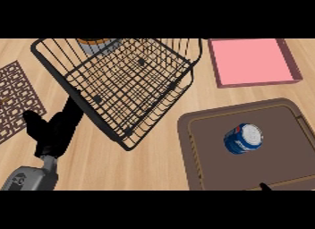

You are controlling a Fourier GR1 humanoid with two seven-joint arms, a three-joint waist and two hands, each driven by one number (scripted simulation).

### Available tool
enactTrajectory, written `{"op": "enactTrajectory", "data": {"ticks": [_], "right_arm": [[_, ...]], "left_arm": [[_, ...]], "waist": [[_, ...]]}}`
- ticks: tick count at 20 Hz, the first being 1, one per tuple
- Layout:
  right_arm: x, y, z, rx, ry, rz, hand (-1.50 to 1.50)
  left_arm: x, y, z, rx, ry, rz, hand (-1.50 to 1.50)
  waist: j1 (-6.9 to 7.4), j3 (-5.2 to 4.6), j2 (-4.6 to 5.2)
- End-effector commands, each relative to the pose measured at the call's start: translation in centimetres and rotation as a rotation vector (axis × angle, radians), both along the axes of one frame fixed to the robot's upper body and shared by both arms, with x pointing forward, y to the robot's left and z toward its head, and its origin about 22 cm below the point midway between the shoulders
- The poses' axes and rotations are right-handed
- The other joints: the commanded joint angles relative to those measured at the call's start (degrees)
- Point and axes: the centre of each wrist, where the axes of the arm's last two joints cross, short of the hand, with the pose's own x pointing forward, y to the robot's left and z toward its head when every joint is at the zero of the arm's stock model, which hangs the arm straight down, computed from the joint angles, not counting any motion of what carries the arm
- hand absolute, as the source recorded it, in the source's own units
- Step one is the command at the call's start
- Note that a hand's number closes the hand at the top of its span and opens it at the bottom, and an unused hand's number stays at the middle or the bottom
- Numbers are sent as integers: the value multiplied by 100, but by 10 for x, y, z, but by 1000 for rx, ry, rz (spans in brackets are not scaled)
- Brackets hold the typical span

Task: Pick the can from the tray and place it in the tiered basket

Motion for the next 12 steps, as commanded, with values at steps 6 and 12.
{"op": "enactTrajectory", "data": {"ticks": [6,12], "right_arm": [[-40,11,17,-11,284,-181,-150],[-27,35,42,64,355,-204,-150]], "left_arm": [[7,-19,13,0,-38,-84,0],[10,-34,11,-24,-37,-118,0]], "waist": [[294,-15,142],[453,-8,147]]}}
